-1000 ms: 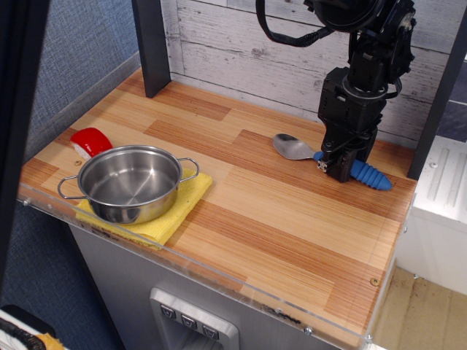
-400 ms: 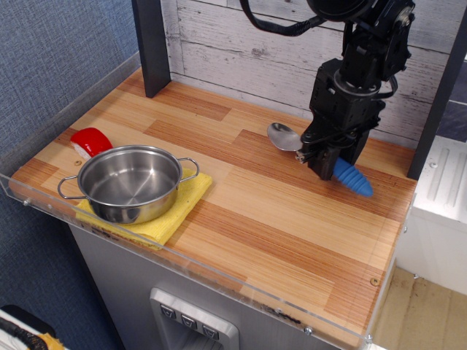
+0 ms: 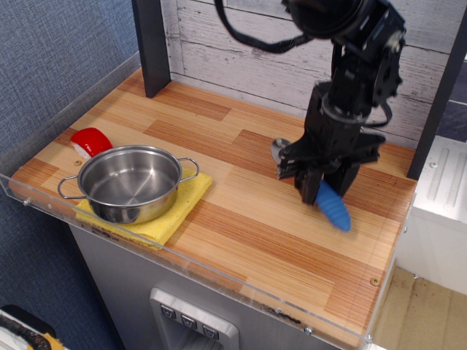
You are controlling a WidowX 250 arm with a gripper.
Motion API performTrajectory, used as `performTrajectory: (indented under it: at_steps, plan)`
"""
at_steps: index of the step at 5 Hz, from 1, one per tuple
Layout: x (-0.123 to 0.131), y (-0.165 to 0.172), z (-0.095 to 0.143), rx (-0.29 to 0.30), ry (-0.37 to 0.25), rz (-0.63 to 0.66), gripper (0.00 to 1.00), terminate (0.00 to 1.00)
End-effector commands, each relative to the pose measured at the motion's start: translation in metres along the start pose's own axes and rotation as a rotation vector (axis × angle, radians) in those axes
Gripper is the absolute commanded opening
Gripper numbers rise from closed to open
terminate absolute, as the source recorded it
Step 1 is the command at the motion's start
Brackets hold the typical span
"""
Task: Move the blue spoon to the bottom right of the table.
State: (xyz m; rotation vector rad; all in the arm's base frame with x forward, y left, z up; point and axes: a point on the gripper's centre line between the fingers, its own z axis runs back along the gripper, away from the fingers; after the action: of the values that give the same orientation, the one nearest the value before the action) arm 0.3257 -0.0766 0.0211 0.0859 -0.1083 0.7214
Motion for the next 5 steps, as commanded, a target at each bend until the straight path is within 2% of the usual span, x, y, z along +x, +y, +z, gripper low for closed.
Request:
performTrajectory:
  at_steps: [1,3,5]
  plan:
    - [-0.022,0.005,0.016,-0.050,-0.024,-0.051,0.00,0.00]
    - [-0.058,0.006,0.011,-0.021,-0.027,-0.063,0.00,0.00]
    - [-0.065,0.017,0.012,-0.005,-0.040,-0.027,0.00,0.00]
